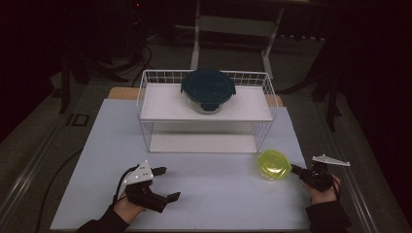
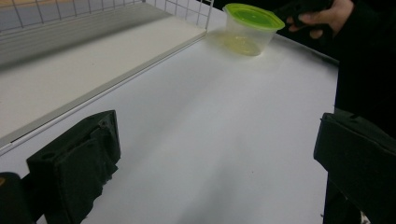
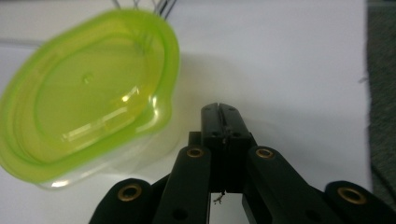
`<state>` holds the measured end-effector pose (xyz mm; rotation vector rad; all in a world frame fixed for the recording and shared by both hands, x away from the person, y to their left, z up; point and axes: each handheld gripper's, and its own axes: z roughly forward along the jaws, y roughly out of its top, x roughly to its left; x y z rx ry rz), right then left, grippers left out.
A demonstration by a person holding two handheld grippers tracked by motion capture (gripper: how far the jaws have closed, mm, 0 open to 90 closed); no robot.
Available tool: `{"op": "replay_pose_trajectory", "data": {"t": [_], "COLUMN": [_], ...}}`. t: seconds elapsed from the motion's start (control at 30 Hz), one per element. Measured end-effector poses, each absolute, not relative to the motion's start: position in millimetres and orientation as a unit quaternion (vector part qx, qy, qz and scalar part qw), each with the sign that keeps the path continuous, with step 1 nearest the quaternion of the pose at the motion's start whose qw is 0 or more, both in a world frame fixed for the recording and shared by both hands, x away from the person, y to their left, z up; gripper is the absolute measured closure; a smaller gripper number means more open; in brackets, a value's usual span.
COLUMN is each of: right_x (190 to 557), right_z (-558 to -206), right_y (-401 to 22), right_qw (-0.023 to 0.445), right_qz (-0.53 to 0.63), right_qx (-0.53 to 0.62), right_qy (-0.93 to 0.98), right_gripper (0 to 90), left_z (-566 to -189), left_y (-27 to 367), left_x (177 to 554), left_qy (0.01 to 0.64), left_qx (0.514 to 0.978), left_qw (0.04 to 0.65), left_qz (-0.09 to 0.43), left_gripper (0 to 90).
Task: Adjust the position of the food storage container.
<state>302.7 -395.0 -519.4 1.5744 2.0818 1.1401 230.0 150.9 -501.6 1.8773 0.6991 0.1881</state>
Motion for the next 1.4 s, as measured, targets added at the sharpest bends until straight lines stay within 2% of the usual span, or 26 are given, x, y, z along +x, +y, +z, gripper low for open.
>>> {"op": "replay_pose_trajectory", "data": {"t": [0.63,1.03,1.4], "right_x": [301,306,302], "right_z": [-539,-536,-535], "right_y": [-372,-368,-355], "right_qw": [0.09,0.097,0.069], "right_qz": [0.401,0.401,0.411], "right_qx": [0.518,0.512,0.491], "right_qy": [0.75,0.753,0.765], "right_gripper": [90.0,90.0,90.0], "left_z": [-502,-501,-501], "left_y": [151,153,152], "left_x": [230,230,229], "left_qy": [0.295,0.293,0.292], "left_qx": [0.79,0.788,0.789], "left_qw": [0.532,0.535,0.533], "left_qz": [0.081,0.083,0.085], "left_gripper": [0.3,0.3,0.3]}}
